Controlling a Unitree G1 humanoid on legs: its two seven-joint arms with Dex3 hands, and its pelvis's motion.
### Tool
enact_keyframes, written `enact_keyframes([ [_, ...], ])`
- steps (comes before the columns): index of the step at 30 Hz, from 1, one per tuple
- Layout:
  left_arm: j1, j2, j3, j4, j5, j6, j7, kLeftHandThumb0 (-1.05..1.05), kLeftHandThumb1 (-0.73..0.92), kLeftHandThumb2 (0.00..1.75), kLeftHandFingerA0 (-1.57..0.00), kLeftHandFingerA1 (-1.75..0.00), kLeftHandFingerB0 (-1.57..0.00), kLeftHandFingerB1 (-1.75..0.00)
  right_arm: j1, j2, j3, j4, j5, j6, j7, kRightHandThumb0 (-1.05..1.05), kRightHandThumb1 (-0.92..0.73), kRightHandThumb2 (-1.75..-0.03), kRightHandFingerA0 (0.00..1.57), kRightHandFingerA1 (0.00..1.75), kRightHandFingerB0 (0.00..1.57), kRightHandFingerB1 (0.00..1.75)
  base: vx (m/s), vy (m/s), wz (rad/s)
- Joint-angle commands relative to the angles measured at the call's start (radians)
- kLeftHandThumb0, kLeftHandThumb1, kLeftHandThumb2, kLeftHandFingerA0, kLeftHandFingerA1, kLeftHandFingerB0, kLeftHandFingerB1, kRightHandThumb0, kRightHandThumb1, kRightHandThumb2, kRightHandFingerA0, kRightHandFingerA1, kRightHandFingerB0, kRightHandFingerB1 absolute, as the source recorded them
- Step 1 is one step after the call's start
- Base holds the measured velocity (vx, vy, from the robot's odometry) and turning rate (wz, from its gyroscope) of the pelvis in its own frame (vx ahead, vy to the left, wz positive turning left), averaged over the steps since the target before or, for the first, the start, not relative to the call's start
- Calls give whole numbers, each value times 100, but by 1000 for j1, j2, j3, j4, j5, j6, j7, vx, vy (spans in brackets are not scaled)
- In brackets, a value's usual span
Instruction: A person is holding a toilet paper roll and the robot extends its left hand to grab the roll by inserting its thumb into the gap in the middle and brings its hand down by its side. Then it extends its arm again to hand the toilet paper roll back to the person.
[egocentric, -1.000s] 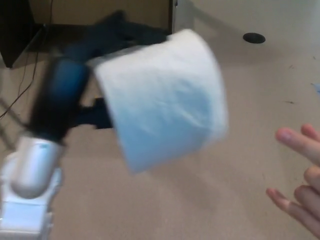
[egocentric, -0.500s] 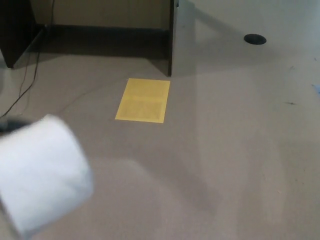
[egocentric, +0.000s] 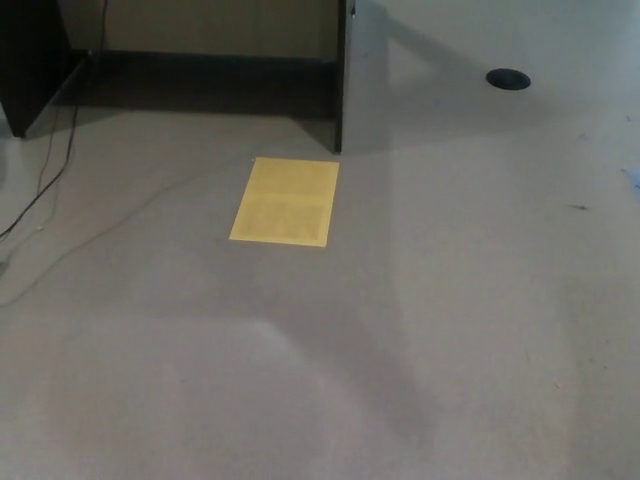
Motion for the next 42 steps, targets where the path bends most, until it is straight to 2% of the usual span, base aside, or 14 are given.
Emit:
enact_keyframes([
  [1,6,61,-21,210,19,-173,44,-11,78,71,-93,-129,-80,-110,57,-2,-17,5,12,-2,-23,-36,-70,-61,64,51,52,43,0,0,0],
  [2,1,74,-36,229,43,-154,69,-9,80,68,-91,-127,-79,-109,53,0,-14,4,7,9,-20,-37,-71,-61,65,51,52,43,0,0,0],
  [7,-35,105,-93,305,33,-127,26,-7,78,72,-91,-120,-78,-105,39,7,-34,2,13,11,-11,-36,-69,-61,66,53,53,43,0,0,0],
  [16,-84,126,-125,301,-3,-186,22,-12,79,73,-89,-117,-79,-105,16,14,-50,7,18,14,7,-36,-69,-61,68,54,54,44,0,0,0],
  [17,-105,119,-115,241,-42,-171,-21,-17,83,67,-88,-124,-76,-106,23,13,-52,4,21,9,5,-35,-69,-61,69,54,53,44,0,0,0],
  [21,-135,106,-118,63,-70,-149,-41,-10,73,81,-94,-123,-80,-108,29,10,-56,1,20,2,-2,-34,-69,-60,68,55,54,45,0,0,0],
  [26,-149,71,-130,-193,-144,-58,-102,-7,73,80,-95,-121,-82,-105,46,11,-49,3,10,2,-8,-36,-69,-60,67,57,54,45,0,0,0],
  [29,-208,49,-192,-444,-80,46,-84,-7,72,76,-100,-115,-82,-102,45,9,-56,-2,20,4,11,-35,-70,-60,64,52,51,43,0,0,0],
  [32,-251,21,-240,-580,-57,126,-82,3,75,72,-101,-113,-82,-101,45,5,-54,-7,18,3,11,-35,-69,-60,66,53,52,43,0,0,0],
  [36,-359,-33,-320,-666,-50,203,-99,8,75,73,-100,-117,-82,-99,42,6,-57,-11,21,11,12,-35,-70,-61,66,52,53,43,0,0,0],
  [38,-427,-72,-373,-725,-7,257,-91,5,74,70,-104,-111,-85,-97,41,14,-55,-9,19,9,12,-35,-70,-61,66,53,53,43,0,0,0],
  [42,-526,-133,-451,-787,78,282,-73,3,73,72,-104,-112,-84,-93,35,14,-54,-11,18,5,11,-35,-70,-61,66,56,54,44,0,0,0],
])
